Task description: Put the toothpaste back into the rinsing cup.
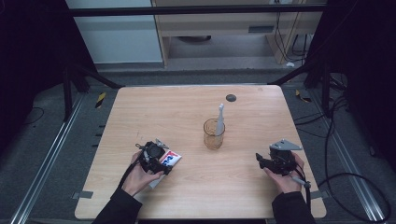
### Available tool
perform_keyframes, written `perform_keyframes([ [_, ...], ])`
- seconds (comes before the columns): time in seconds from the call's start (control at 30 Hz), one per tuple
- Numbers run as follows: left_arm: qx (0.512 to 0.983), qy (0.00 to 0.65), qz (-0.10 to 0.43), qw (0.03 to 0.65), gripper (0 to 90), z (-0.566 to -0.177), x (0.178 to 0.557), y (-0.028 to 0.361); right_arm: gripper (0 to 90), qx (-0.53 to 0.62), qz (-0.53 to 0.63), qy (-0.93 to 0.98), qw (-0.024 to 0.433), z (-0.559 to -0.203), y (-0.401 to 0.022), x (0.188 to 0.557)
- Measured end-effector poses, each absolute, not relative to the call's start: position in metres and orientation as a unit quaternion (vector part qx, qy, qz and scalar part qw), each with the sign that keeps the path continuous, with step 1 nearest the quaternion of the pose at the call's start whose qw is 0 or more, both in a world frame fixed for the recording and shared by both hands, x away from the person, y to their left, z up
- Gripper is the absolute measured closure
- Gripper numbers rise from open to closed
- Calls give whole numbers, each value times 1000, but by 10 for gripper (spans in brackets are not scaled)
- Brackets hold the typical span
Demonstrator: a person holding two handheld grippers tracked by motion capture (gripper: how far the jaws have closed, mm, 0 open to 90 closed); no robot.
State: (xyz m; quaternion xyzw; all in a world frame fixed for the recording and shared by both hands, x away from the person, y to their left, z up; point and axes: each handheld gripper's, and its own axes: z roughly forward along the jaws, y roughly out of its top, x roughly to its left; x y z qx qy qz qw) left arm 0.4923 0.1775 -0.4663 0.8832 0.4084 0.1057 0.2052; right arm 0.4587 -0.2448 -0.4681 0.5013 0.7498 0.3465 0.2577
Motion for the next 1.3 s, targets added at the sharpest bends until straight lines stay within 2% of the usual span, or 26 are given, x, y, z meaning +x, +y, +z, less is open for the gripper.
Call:
perform_keyframes([
  [0.67, 886, 416, 93, 184, 363, -472, 506, 166, 379, 502, 346, 750, 257, -468, -244, 459],
  [0.9, 886, 420, 88, 174, 398, -472, 508, 165, 379, 503, 346, 749, 257, -468, -244, 459],
  [1.03, 881, 430, 84, 177, 459, -470, 507, 166, 380, 500, 346, 750, 258, -468, -245, 459],
  [1.3, 875, 436, 78, 195, 649, -459, 501, 171, 389, 503, 346, 749, 255, -468, -245, 459],
])
